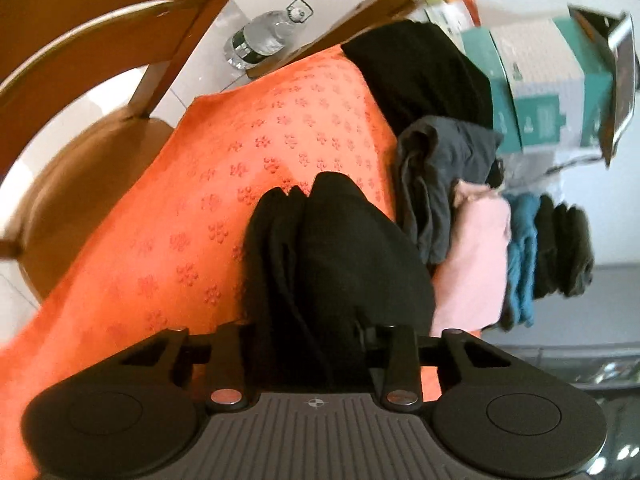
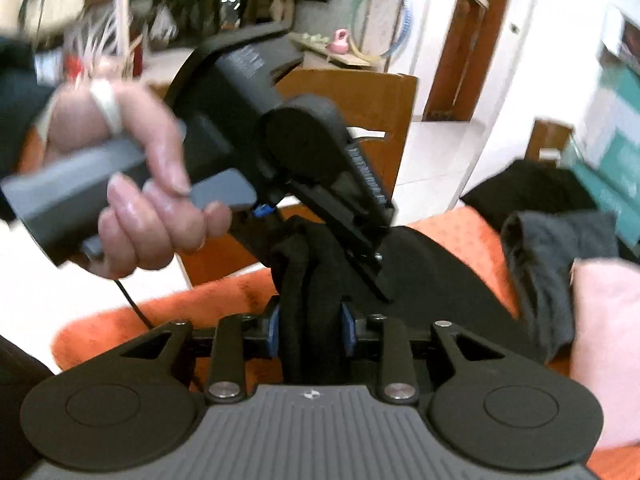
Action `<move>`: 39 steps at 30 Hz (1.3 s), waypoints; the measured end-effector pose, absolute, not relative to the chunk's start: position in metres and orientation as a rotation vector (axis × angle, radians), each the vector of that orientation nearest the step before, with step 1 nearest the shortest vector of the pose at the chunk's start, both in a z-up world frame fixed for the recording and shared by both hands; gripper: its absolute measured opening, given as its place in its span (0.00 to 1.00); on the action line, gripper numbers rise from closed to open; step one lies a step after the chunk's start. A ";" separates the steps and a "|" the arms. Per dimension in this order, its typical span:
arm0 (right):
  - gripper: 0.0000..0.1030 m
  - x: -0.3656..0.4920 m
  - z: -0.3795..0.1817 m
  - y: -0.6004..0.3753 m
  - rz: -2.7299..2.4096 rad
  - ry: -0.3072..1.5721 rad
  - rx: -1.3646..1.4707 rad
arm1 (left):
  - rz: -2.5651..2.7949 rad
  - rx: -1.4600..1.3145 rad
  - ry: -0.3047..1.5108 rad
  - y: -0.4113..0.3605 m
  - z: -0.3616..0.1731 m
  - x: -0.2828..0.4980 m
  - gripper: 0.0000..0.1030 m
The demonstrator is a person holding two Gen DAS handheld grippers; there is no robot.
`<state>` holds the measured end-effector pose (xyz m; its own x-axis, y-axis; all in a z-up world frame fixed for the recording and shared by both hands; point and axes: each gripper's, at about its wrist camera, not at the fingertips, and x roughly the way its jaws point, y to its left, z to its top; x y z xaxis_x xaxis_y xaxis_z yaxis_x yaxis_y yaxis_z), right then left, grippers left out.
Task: Fold clothes
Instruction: 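Lift the folded garment off the mat with both grippers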
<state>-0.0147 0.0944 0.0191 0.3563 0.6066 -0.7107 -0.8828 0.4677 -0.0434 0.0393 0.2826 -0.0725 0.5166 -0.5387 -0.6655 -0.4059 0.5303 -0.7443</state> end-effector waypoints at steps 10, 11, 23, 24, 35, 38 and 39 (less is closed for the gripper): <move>0.50 0.030 0.024 -0.022 0.708 0.857 0.025 | -0.108 -1.062 1.082 0.286 -0.076 0.038 0.35; 0.50 0.034 0.018 -0.035 0.658 0.878 0.062 | -0.108 -1.061 1.082 0.286 -0.076 0.038 0.36; 0.51 0.056 -0.073 -0.095 0.484 1.124 0.707 | -0.121 -1.066 1.063 0.286 -0.080 0.033 0.38; 0.53 0.056 -0.074 -0.092 0.483 1.125 0.718 | -0.117 -1.071 1.063 0.286 -0.081 0.032 0.39; 0.55 0.056 -0.081 -0.102 0.489 1.129 0.855 | -0.068 -1.157 1.048 0.285 -0.087 0.024 0.40; 0.54 0.055 -0.080 -0.102 0.522 1.139 0.864 | -0.052 -1.170 1.044 0.284 -0.084 0.020 0.37; 0.54 0.054 -0.079 -0.102 0.535 1.140 0.853 | -0.042 -1.175 1.047 0.284 -0.082 0.018 0.35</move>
<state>0.0544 -0.1017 -0.0790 0.3485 0.7508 -0.5612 0.0486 0.5834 0.8107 0.0184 0.2837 -0.0821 0.5553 -0.5251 -0.6449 -0.4713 0.4403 -0.7642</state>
